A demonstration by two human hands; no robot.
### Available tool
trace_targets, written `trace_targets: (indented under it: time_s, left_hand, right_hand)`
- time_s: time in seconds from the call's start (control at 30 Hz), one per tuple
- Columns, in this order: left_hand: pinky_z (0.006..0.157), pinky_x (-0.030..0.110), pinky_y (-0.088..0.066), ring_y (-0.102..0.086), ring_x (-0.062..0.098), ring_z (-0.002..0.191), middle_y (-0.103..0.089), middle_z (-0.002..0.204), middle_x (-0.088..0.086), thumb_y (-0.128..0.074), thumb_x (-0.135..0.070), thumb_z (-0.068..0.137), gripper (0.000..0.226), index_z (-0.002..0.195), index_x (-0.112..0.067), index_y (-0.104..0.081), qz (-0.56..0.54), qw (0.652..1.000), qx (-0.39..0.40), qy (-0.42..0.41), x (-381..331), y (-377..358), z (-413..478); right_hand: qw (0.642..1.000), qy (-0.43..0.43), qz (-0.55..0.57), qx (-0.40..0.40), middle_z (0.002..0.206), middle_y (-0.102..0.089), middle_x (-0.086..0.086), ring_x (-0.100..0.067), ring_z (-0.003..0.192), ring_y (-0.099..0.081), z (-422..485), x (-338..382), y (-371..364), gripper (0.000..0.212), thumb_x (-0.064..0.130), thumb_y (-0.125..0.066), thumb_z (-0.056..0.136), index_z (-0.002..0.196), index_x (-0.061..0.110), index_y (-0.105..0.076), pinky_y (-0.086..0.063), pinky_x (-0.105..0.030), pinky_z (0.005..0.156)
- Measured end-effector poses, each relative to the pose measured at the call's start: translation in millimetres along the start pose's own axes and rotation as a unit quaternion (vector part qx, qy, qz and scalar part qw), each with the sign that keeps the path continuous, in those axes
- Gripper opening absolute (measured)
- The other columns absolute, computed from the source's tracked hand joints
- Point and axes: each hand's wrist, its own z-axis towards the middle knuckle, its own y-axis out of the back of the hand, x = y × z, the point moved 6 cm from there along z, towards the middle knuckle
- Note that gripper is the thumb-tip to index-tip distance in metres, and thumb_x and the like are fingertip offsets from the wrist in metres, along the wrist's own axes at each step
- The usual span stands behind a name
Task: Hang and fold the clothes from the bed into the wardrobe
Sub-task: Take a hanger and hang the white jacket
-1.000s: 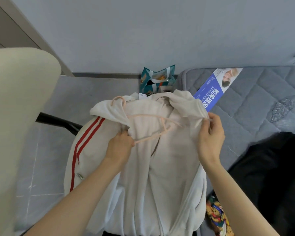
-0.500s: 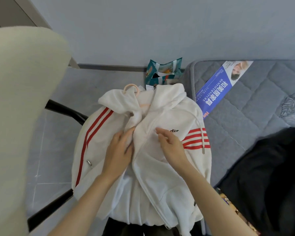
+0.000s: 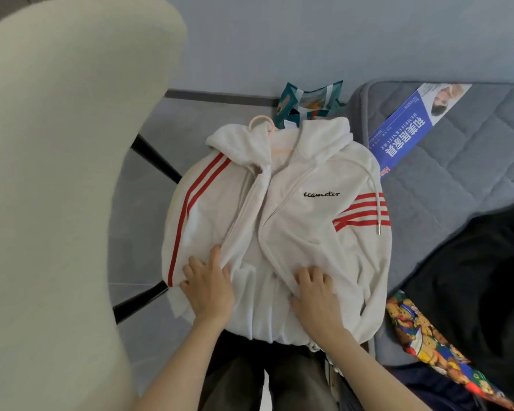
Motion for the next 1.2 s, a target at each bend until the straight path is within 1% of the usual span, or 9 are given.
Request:
trace_targets:
  time_s: [0.2, 0.37, 0.5, 0.57, 0.63, 0.73, 0.83, 1.03, 1.2]
  left_hand:
    - [0.071, 0.036, -0.049, -0.052, 0.014, 0.076, -0.048, 0.096, -0.001, -0.037, -0.007, 0.099, 0.052, 0.143, -0.035, -0.033, -0.173, 0.983, -0.042, -0.054, -19, 42, -9]
    - [0.073, 0.029, -0.045, -0.055, 0.013, 0.089, -0.057, 0.112, -0.002, -0.043, -0.006, 0.097, 0.04, 0.132, -0.023, -0.048, -0.274, 0.944, -0.102, -0.15, -81, 105, -3]
    - [0.086, 0.018, -0.039, -0.05, 0.011, 0.113, -0.051, 0.13, -0.003, -0.054, -0.009, 0.092, 0.05, 0.138, -0.022, -0.04, -0.462, 0.873, 0.04, -0.15, -135, 116, 24]
    - [0.079, 0.017, -0.042, -0.051, 0.008, 0.112, -0.049, 0.128, -0.003, -0.065, -0.014, 0.088, 0.072, 0.146, -0.03, -0.026, -0.514, 0.83, 0.18, -0.121, -147, 99, 22]
    - [0.087, 0.019, -0.044, -0.047, 0.01, 0.124, -0.048, 0.135, -0.001, -0.068, -0.013, 0.086, 0.081, 0.149, -0.031, -0.021, -0.523, 0.807, 0.247, -0.115, -140, 77, 6]
    - [0.108, 0.024, -0.031, -0.038, 0.014, 0.133, -0.041, 0.144, 0.002, -0.057, -0.008, 0.092, 0.06, 0.145, -0.023, -0.034, -0.447, 0.881, 0.105, -0.112, -95, 53, -16]
    - [0.112, 0.026, -0.018, -0.024, 0.019, 0.14, -0.03, 0.151, 0.005, -0.048, -0.007, 0.097, 0.053, 0.146, -0.018, -0.032, -0.364, 0.929, -0.014, -0.062, -45, 30, -40]
    - [0.118, 0.044, -0.007, 0.001, 0.03, 0.147, 0.0, 0.161, 0.002, -0.036, -0.003, 0.099, 0.064, 0.152, -0.026, -0.011, -0.172, 0.984, 0.004, -0.044, -3, -10, -33]
    - [0.102, 0.047, -0.026, -0.026, 0.035, 0.131, -0.024, 0.153, 0.004, -0.05, -0.033, 0.096, 0.067, 0.151, -0.025, -0.014, -0.036, 0.999, 0.007, -0.033, 9, -12, -2]
  right_hand:
    - [0.983, 0.043, 0.167, -0.067, 0.063, -0.049, 0.004, -0.024, 0.058, -0.052, -8, -7, 36, 0.01, 0.028, -0.032, 0.103, 0.1, 0.019, -0.035, -0.031, -0.034, 0.052]
    - [0.935, 0.065, 0.259, -0.232, 0.063, -0.057, -0.007, -0.031, 0.057, -0.052, -13, 0, 121, 0.016, 0.029, -0.034, 0.102, 0.099, 0.016, -0.043, -0.037, -0.038, 0.053]
    - [0.883, 0.046, 0.368, -0.288, 0.057, -0.044, 0.006, -0.004, 0.051, -0.044, 11, 1, 159, 0.022, 0.03, -0.042, 0.101, 0.086, 0.014, -0.044, -0.028, -0.027, 0.048]
    - [0.867, 0.043, 0.44, -0.229, 0.065, -0.053, 0.007, 0.003, 0.055, -0.048, 23, -2, 155, 0.021, 0.035, -0.047, 0.099, 0.104, 0.015, -0.051, -0.033, -0.022, 0.052]
    - [0.861, 0.02, 0.494, -0.12, 0.099, -0.063, 0.005, 0.001, 0.085, -0.057, 29, -7, 134, 0.037, 0.038, -0.051, 0.097, 0.129, 0.02, -0.046, -0.041, -0.014, 0.066]
    - [0.91, 0.056, 0.381, -0.151, 0.123, -0.056, 0.001, -0.015, 0.109, -0.055, 13, -18, 113, 0.039, 0.024, -0.056, 0.096, 0.133, 0.016, -0.046, -0.045, -0.026, 0.087]
    - [0.942, 0.163, 0.253, -0.151, 0.103, -0.057, 0.006, -0.012, 0.086, -0.056, -13, -10, 83, 0.031, 0.021, -0.054, 0.095, 0.126, 0.026, -0.051, -0.041, -0.024, 0.068]
    - [0.975, 0.218, 0.036, 0.016, 0.077, -0.06, 0.0, -0.016, 0.069, -0.057, -23, 13, 23, 0.065, 0.035, -0.05, 0.095, 0.147, 0.05, -0.014, -0.05, -0.031, 0.06]
    - [0.983, 0.178, -0.001, 0.046, 0.082, -0.042, 0.0, -0.022, 0.075, -0.044, -8, 13, 14, 0.046, 0.025, -0.052, 0.094, 0.136, 0.023, -0.034, -0.039, -0.031, 0.065]
